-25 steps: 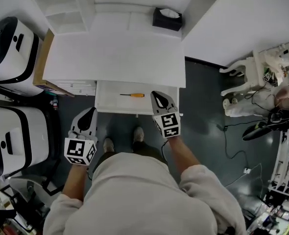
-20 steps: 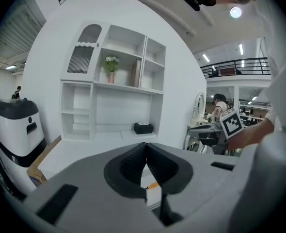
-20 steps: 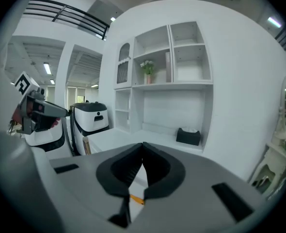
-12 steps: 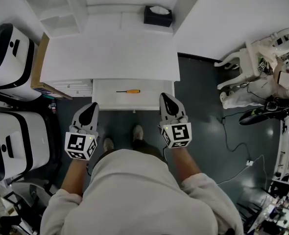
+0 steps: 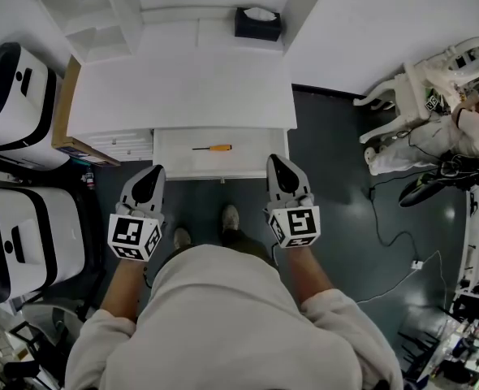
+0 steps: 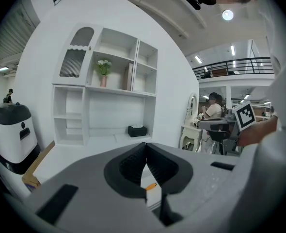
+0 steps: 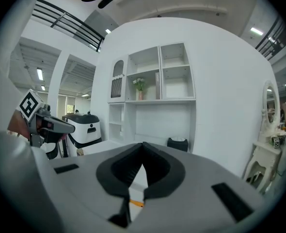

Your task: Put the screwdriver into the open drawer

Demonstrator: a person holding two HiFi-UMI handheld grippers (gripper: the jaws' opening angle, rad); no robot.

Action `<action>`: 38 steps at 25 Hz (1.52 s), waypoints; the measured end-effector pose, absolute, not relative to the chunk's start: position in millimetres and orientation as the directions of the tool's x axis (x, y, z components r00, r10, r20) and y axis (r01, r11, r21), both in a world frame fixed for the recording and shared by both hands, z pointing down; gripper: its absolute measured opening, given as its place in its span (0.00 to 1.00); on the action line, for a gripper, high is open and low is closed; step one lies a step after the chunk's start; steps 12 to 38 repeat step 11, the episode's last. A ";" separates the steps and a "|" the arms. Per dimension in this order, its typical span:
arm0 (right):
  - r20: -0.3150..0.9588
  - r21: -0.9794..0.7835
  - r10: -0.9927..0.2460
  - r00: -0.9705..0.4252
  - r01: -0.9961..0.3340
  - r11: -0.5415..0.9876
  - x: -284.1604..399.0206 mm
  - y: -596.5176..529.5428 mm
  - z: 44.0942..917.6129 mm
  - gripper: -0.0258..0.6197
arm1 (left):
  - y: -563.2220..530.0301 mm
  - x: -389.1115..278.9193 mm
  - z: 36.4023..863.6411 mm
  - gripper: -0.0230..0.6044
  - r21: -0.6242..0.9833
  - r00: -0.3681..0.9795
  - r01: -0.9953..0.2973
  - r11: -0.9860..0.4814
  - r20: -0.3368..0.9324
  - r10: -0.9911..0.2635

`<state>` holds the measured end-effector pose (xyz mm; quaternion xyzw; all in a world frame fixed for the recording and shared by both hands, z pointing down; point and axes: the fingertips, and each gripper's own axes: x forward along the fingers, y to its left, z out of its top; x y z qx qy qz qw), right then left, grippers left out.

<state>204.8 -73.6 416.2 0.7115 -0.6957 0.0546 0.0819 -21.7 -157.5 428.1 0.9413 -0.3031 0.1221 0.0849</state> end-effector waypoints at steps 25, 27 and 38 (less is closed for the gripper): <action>0.197 0.047 -0.979 0.047 -0.998 -0.039 210.4 -62.9 414.8 0.04 | -153.1 -16.7 423.9 0.04 0.075 0.796 -0.576 -0.814 0.278 -0.538; 0.197 0.047 -0.979 0.047 -0.998 -0.039 210.4 -62.9 414.8 0.04 | -153.1 -16.7 423.9 0.04 0.075 0.796 -0.576 -0.814 0.278 -0.538; 0.197 0.047 -0.979 0.047 -0.998 -0.039 210.4 -62.9 414.8 0.04 | -153.1 -16.7 423.9 0.04 0.075 0.796 -0.576 -0.814 0.278 -0.538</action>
